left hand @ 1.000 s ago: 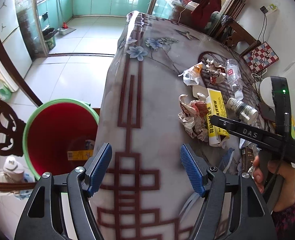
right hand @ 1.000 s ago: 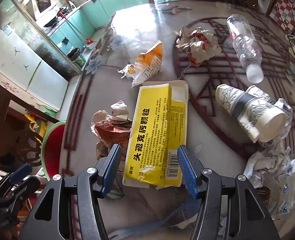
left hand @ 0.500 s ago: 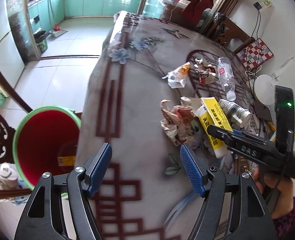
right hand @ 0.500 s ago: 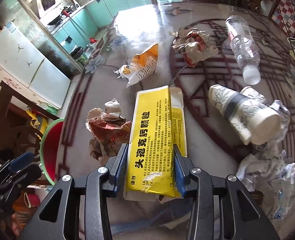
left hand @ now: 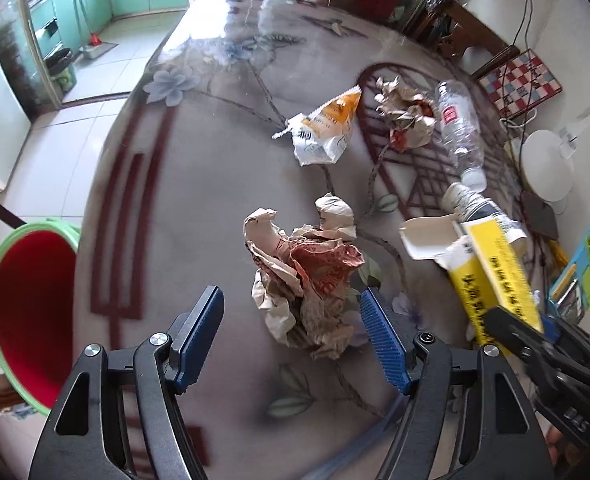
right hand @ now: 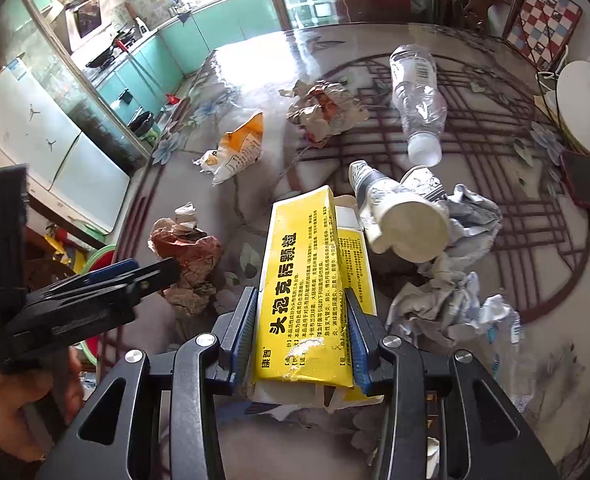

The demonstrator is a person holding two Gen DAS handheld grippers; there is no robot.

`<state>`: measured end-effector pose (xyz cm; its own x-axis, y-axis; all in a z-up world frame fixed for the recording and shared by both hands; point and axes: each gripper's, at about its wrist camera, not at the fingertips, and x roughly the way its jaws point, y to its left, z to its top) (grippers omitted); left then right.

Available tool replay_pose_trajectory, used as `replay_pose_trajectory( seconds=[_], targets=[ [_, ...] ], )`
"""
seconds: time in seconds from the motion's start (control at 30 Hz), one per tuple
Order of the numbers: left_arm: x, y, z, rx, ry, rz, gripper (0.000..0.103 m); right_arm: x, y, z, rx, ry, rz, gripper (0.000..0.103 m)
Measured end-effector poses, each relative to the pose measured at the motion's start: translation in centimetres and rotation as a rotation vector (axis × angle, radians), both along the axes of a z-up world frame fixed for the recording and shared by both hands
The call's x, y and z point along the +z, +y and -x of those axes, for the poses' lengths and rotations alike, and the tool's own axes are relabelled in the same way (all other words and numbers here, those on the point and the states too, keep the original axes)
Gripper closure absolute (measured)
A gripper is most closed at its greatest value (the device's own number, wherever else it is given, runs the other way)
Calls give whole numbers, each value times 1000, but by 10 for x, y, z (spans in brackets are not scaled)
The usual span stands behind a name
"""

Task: Collect trash
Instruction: 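Grasp the crumpled paper with the left gripper while the right gripper grasps the yellow medicine box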

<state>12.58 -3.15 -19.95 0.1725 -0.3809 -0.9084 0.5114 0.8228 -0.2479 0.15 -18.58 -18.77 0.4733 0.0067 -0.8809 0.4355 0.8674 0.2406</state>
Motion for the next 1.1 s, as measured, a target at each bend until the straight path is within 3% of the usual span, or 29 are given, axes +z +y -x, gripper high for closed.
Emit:
replay_pose_trajectory(
  seconds=[0.23,0.33,0.43,0.6,0.97,1.1],
  targets=[
    [-7,1,-3,17,20,-3,33,-1,-6,-1,-3,-3,-5,64],
    [-6,1,-4,13,14,-9,41,-2,-5,-4,2,-6,-8,64],
    [-6,3,-7,13,17,-7,54,-1,-4,-8,4,-10,-12,64],
    [0,7,-8,-2,5,11,89,1,-1,-13,15,-15,-12,64],
    [31,21,2,-26,-82,65,93,11,2,-17,13,-36,-8,64],
    [40,24,6,-41,-120,49,93,16,5,-17,11,-45,-4,64]
  ],
)
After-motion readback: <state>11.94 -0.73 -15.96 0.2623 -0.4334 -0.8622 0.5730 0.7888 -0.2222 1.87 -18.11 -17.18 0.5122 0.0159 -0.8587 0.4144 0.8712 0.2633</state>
